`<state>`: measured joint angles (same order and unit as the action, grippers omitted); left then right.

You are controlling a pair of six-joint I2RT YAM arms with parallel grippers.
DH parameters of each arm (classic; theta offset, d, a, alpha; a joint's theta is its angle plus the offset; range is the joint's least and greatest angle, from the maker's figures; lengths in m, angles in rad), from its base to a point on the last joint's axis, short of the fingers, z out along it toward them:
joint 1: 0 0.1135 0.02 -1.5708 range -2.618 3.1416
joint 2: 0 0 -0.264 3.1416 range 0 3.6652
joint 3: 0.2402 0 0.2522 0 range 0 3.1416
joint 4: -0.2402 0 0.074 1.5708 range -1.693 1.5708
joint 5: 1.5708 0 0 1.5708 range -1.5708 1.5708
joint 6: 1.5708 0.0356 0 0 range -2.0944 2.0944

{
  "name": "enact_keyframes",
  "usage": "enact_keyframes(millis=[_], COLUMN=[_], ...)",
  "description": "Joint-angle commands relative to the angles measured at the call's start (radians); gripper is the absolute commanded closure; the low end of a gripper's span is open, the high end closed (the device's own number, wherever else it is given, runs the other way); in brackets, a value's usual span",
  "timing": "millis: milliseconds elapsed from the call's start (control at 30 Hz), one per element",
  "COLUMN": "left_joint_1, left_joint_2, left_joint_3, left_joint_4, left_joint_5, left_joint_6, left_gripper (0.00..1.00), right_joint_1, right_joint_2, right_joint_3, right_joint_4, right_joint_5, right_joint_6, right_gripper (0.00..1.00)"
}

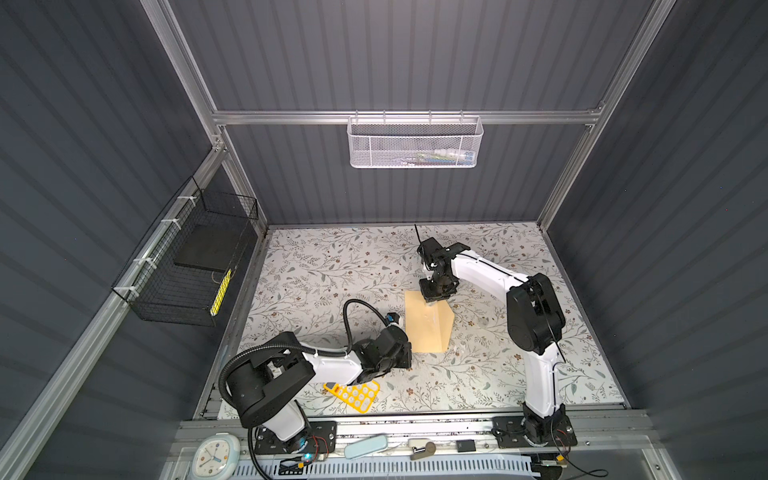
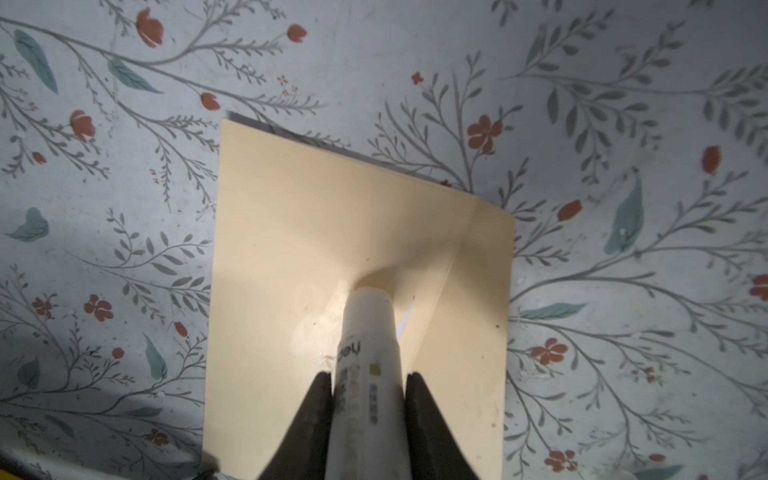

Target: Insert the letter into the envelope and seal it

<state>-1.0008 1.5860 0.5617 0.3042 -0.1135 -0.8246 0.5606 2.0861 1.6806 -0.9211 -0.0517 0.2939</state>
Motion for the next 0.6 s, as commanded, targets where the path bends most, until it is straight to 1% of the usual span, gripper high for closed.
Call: enact_keyframes(millis=[0, 300, 567], left_joint_1=[-0.002, -0.001, -0.001], left_joint_2=[0.032, 0.049, 0.044], left_joint_3=[0.018, 0.029, 0.041], left_joint_4=[-0.076, -0.090, -0.112], left_joint_5=[-0.064, -0.094, -0.126], left_joint_6=[-0.010, -0.010, -0.008], left_gripper=[0.94, 0.94, 0.94], right_joint_1=[-0.002, -0.001, -0.002], right_joint_2=[0.015, 0.037, 0.025], right_joint_3=[0.019, 0.015, -0.006], right_joint_4=[-0.065, -0.110, -0.129], right_joint_5=[-0.046, -0.073, -0.092], right_joint_6=[-0.025, -0.057, -0.070], right_gripper=[1.00, 1.00, 1.00])
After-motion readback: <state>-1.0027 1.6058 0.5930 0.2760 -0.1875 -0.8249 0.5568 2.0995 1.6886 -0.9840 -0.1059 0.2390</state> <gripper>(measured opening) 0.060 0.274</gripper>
